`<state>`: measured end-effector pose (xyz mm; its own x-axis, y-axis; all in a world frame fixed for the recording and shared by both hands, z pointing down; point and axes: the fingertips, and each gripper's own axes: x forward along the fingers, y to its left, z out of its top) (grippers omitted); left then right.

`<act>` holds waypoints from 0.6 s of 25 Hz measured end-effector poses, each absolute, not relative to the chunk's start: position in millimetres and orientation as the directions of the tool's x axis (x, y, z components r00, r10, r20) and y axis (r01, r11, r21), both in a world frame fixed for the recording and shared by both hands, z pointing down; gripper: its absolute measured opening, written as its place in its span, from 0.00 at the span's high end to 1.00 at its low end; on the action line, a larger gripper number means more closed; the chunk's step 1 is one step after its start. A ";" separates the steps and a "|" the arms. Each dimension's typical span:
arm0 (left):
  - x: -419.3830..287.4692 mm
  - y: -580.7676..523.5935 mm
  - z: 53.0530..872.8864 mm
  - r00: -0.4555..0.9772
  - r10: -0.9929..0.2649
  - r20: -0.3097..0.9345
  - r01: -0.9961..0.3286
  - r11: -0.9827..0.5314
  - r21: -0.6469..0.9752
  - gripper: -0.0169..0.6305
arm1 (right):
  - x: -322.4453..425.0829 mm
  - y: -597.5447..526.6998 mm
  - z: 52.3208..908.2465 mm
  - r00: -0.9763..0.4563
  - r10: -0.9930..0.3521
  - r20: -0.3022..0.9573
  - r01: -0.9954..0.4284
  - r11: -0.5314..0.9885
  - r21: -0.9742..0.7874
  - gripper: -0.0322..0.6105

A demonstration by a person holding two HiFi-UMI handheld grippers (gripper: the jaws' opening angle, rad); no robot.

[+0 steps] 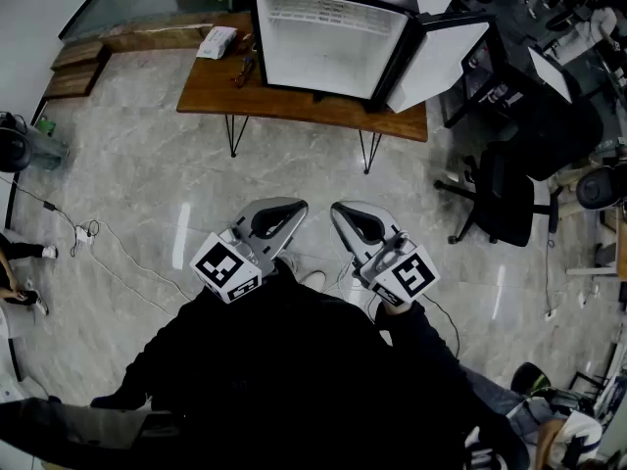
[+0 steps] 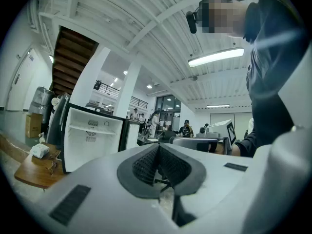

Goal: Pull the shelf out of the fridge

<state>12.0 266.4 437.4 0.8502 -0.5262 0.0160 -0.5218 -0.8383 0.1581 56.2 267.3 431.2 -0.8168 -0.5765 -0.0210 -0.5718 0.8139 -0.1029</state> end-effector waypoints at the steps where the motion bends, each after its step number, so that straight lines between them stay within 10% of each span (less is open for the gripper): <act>1: 12.6 267.1 436.1 0.851 -0.525 0.015 -0.521 -0.839 0.154 0.97 | 56.9 268.1 430.1 -0.816 -0.577 -0.022 -0.573 0.814 -0.100 0.94; 15: 22.5 271.3 428.6 0.849 -0.527 0.021 -0.525 -0.840 0.136 0.97 | 69.4 271.1 421.0 -0.808 -0.588 -0.037 -0.584 0.808 -0.071 0.94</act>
<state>22.5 271.3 428.6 0.8493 -0.5274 0.0210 -0.5251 -0.8401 0.1361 69.4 271.1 421.0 -0.8083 -0.5877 -0.0373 -0.5844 0.8083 -0.0713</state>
